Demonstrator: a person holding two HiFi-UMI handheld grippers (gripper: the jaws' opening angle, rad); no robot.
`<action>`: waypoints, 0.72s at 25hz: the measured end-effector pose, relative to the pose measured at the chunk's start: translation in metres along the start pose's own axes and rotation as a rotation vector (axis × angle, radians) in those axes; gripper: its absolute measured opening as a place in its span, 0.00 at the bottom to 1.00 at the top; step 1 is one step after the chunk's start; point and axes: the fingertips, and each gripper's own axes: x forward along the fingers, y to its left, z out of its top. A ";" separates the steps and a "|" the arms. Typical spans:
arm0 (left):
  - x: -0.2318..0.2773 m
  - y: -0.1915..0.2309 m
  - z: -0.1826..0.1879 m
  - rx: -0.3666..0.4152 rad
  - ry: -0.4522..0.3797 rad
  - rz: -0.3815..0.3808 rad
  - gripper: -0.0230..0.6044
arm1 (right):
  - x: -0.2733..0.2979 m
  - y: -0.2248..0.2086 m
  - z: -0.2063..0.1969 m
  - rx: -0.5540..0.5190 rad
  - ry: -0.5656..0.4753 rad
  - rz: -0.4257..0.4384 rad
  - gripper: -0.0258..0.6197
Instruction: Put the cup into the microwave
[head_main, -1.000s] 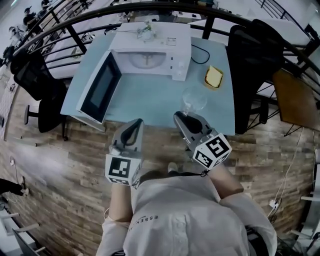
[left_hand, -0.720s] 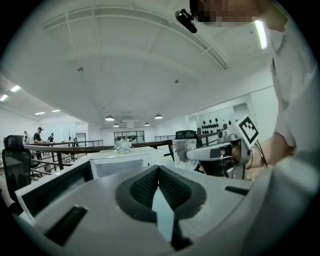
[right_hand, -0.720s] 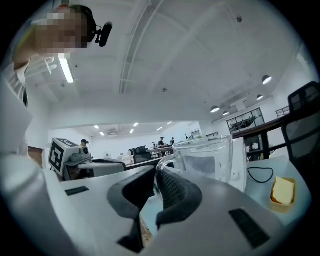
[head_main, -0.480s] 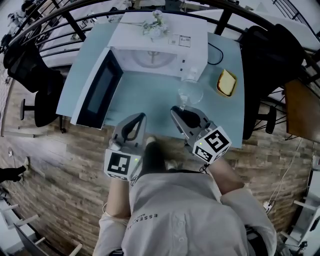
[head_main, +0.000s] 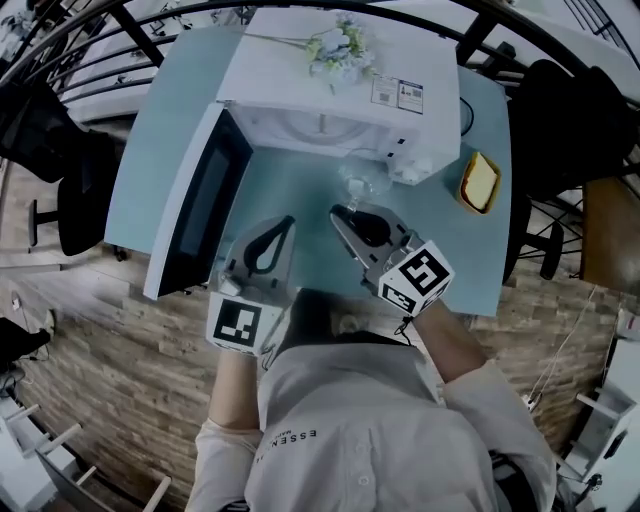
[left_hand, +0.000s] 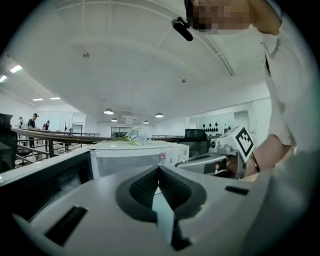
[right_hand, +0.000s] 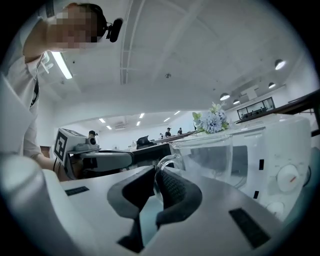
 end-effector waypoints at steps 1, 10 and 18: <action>0.004 0.007 -0.003 -0.004 0.004 0.001 0.04 | 0.009 -0.006 -0.002 0.005 0.007 0.003 0.10; 0.034 0.042 -0.032 0.003 0.044 -0.025 0.04 | 0.066 -0.055 -0.038 -0.008 0.066 0.048 0.10; 0.058 0.063 -0.047 -0.016 0.040 -0.052 0.04 | 0.105 -0.094 -0.056 -0.006 0.079 0.021 0.10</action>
